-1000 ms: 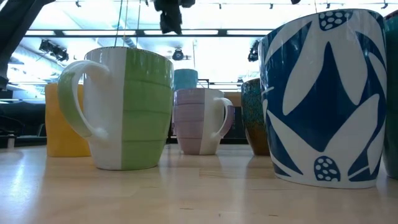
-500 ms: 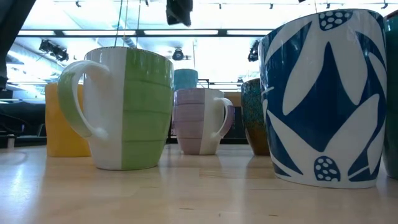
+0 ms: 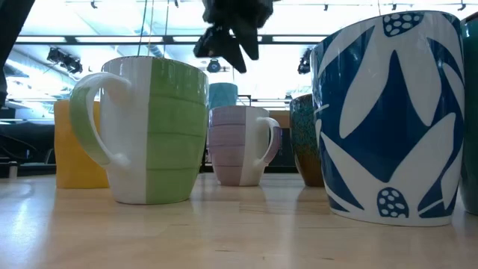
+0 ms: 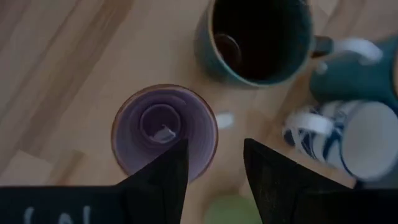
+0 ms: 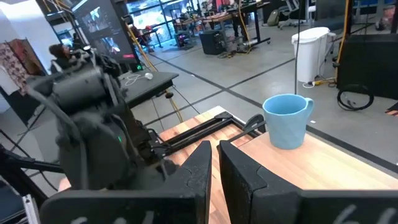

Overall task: Place coffee mugs
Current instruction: Put the top violet mug on the shelf

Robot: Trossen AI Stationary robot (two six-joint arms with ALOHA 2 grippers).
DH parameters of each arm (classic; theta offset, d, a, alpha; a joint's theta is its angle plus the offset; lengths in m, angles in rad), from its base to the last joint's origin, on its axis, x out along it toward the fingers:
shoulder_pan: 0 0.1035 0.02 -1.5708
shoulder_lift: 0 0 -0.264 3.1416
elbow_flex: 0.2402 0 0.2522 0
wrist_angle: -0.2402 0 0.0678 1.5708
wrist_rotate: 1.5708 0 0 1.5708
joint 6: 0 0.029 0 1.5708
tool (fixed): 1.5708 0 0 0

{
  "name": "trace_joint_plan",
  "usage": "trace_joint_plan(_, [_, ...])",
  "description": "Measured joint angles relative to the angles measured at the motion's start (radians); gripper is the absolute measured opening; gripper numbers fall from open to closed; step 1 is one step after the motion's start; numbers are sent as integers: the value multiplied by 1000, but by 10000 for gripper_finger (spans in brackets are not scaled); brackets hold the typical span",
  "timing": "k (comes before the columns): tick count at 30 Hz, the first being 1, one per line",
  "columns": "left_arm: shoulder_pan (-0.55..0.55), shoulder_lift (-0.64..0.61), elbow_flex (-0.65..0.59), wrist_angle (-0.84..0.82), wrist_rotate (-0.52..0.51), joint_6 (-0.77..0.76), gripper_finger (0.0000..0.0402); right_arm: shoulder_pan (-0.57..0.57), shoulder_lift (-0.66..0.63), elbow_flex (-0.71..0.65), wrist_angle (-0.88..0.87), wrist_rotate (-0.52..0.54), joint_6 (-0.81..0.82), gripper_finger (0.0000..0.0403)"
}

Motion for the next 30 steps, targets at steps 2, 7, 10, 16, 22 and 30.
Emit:
trace_joint_plan(2, [0, 0, -22, 37, -25, -47, 160, 0, 0, 0, 0, -19, 1, 38])
trace_joint_plan(7, [-5, 0, -63, 58, -119, -119, 160, 6, 0, 0, 1, -26, 2, 38])
trace_joint_plan(10, [-12, 0, -77, 72, -130, -156, 160, 6, 0, 0, 1, -26, 2, 38])
trace_joint_plan(16, [-30, 0, -77, 101, -135, -200, 160, 6, 0, 0, 9, -39, 2, 38])
trace_joint_plan(22, [-44, 47, -77, 134, -152, -230, 160, 6, 0, 0, 30, -52, -16, 38])
trace_joint_plan(30, [-51, 80, -76, 141, -133, -244, 160, 27, 2, 0, 37, -53, -36, 38])
